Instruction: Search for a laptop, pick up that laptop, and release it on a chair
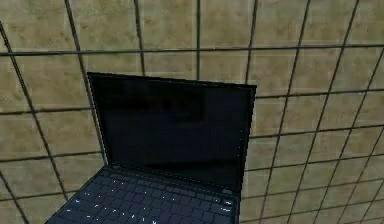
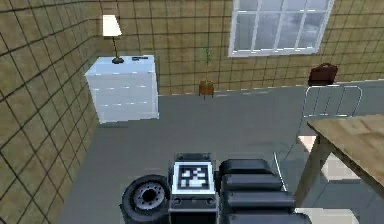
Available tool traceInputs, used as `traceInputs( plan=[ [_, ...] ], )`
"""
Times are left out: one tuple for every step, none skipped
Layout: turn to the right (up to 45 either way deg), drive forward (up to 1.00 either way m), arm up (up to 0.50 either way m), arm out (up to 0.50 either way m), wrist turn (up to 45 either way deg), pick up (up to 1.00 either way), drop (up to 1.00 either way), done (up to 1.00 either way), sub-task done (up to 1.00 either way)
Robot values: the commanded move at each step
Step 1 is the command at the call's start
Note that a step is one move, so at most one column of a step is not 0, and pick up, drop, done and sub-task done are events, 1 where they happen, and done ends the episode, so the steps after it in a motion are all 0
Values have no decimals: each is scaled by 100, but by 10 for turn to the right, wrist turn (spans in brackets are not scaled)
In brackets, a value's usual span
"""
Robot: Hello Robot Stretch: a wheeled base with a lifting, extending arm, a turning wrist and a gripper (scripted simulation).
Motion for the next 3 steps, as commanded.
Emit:
traceInputs(
  plan=[
    [450,0,0,0,0,0,0,0,0],
    [330,0,0,0,0,0,0,0,0],
    [0,75,0,0,0,0,0,0,0]
  ],
)
